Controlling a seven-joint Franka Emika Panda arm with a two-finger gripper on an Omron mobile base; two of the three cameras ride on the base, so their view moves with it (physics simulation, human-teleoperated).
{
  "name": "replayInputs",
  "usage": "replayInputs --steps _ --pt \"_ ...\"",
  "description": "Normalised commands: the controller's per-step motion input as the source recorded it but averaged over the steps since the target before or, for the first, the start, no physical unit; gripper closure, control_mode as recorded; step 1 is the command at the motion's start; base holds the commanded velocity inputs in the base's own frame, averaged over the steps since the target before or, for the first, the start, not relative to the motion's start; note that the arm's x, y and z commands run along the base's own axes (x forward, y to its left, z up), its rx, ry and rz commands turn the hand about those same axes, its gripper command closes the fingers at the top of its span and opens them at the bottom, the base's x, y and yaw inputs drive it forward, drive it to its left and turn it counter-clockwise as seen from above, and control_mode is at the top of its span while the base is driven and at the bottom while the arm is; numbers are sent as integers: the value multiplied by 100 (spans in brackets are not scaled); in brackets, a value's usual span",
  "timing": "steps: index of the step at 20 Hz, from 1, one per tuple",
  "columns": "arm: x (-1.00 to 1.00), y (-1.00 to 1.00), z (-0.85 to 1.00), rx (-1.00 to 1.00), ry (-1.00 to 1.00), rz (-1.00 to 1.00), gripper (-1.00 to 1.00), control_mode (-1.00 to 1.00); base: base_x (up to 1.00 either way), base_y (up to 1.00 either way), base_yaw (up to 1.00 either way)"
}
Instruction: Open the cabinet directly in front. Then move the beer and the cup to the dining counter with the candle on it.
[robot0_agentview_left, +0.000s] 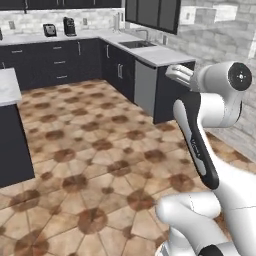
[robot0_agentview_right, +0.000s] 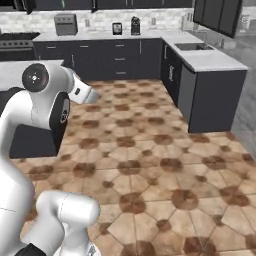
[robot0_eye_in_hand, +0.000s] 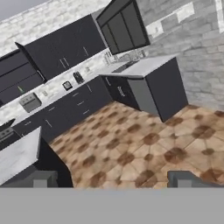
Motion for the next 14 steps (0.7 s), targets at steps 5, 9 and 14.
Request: replayInputs --steps 5,9,14 --pt "0 0 0 0 0 0 -100 100 100 0 10" --pt "0 0 0 0 0 0 -100 100 100 0 9" --pt "0 0 0 0 0 0 -100 100 100 0 9"
